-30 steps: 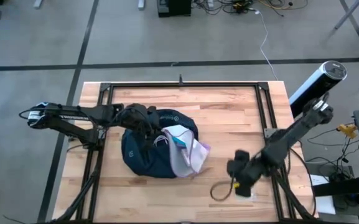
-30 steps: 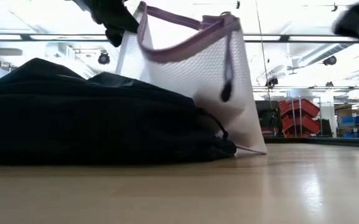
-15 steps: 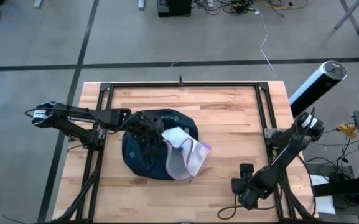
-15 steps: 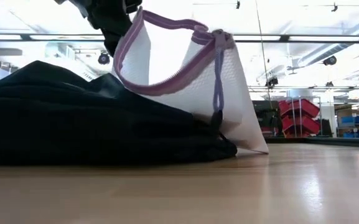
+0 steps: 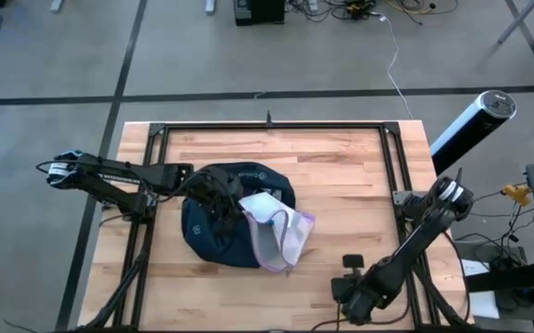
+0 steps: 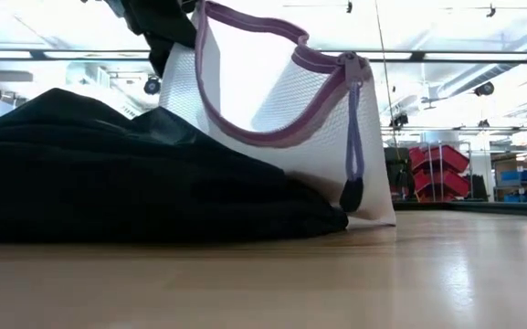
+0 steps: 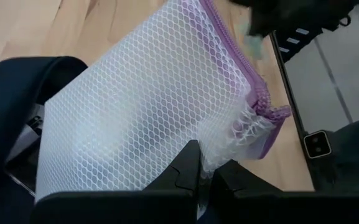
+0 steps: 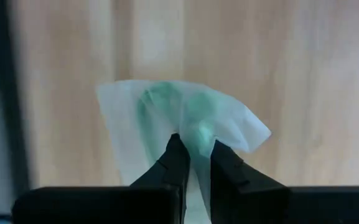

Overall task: Unpack backpack
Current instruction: Put the green earphones into the transparent zip bag

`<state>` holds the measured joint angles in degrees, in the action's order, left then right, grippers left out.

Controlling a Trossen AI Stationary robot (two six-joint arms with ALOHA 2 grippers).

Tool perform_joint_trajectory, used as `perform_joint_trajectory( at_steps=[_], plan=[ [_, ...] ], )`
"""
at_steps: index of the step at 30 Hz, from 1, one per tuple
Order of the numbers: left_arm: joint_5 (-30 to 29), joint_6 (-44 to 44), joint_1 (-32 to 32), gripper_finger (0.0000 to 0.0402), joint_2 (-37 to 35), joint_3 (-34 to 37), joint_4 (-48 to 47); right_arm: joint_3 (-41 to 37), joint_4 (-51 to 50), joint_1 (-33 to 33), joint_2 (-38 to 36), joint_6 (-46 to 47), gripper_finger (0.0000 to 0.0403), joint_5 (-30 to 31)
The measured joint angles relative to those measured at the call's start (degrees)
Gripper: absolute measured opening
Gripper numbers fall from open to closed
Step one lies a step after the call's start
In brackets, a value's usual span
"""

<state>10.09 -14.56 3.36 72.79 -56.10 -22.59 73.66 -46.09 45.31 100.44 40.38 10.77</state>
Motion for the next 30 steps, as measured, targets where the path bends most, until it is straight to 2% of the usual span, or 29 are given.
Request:
perform_joint_trajectory(
  at_steps=[3, 6, 8, 11, 15, 18, 25, 30],
  plan=[
    [0.0, 1.1, 0.0, 0.0, 0.0, 0.0, 0.0, 6.9, 0.2, -4.1, -0.5, -10.9, 0.0003, 7.0],
    [0.0, 1.7, 0.0, 0.0, 0.0, 0.0, 0.0, 11.8, 2.2, -9.2, -0.4, -24.9, 0.0001, 9.7],
    [0.0, 1.8, 0.0, 0.0, 0.0, 0.0, 0.0, 12.8, 7.1, -13.0, -0.1, -33.1, 0.0001, 8.7],
    [0.0, 1.8, 0.0, 0.0, 0.0, 0.0, 0.0, 12.5, 17.5, -19.0, 0.0, -41.9, 0.0001, 2.2],
    [0.0, 1.8, 0.0, 0.0, 0.0, 0.0, -0.4, 11.2, 25.9, -25.6, 0.0, -45.4, 0.0001, -2.4],
    [0.3, 1.9, 0.1, 0.0, -0.1, 0.0, -0.4, 10.3, 26.3, -29.3, 0.0, -46.8, 0.0, -3.2],
    [0.4, 4.6, 0.1, 0.0, -0.6, 0.0, -0.4, 7.6, 12.3, -32.7, 0.0, -47.0, 0.0019, -3.1],
    [0.4, 8.0, 0.0, 0.0, -0.7, 0.0, -0.4, 7.4, 7.3, -32.7, -0.1, -47.0, 0.0079, 1.1]
  ],
)
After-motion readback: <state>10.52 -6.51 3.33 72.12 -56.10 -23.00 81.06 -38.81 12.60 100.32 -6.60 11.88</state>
